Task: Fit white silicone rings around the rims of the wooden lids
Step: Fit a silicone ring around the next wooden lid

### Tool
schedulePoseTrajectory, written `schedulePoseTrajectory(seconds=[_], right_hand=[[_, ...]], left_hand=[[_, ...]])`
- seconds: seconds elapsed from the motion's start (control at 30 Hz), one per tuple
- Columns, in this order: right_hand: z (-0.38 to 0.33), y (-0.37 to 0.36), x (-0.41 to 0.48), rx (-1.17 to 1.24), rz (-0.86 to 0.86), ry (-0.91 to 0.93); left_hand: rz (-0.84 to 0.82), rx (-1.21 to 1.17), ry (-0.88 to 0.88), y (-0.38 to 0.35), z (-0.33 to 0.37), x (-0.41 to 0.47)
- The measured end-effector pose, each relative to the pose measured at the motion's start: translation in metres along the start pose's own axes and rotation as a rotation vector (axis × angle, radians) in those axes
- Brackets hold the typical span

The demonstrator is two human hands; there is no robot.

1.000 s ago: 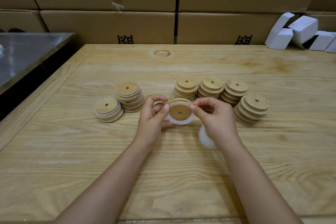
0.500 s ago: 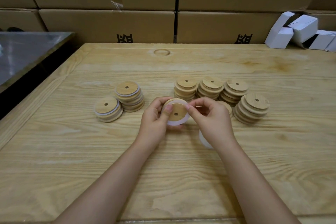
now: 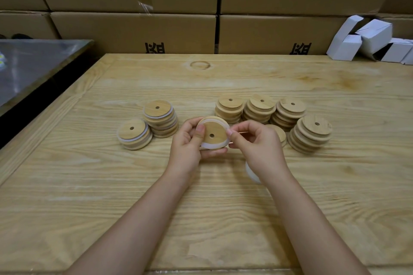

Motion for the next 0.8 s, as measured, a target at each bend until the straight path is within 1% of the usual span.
schedulePoseTrajectory(seconds=[0.2, 0.3, 0.43, 0.47, 0.53, 0.63, 0.7, 0.8], right_hand=[[0.0, -0.001, -0.001, 0.018, 0.01, -0.004], [0.001, -0.002, -0.002, 0.012, 0.005, 0.001], [0.002, -0.003, -0.004, -0.082, 0.049, 0.053], [0.001, -0.003, -0.003, -0.106, 0.076, 0.08], [0.0, 0.001, -0.003, -0.147, 0.114, 0.131], [-0.002, 0.003, -0.002, -0.238, 0.09, 0.177], [-0.001, 0.002, -0.003, -0.277, 0.068, 0.196], [-0.002, 0.001, -0.003, -0.268, 0.07, 0.203]], left_hand=[[-0.04, -0.013, -0.01, 0.0, -0.003, 0.001], [-0.051, 0.047, -0.043, -0.001, -0.006, 0.001], [-0.084, 0.101, -0.061, -0.002, -0.009, 0.001], [-0.106, 0.128, -0.072, -0.001, -0.009, 0.001], [-0.142, 0.258, -0.133, 0.0, -0.01, 0.0], [-0.177, 0.467, -0.213, 0.001, -0.01, -0.002], [-0.186, 0.525, -0.237, 0.002, -0.011, -0.002], [-0.17, 0.518, -0.278, 0.002, -0.01, -0.003]])
Point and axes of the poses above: each hand's wrist, its own x-axis towards the middle knuckle, its own y-axis out of the back of the hand, z = x × y, the point moved 1 cm from there along x, towards the middle knuckle, and after that the axes turned 5 degrees about x, right-handed, at the moved point
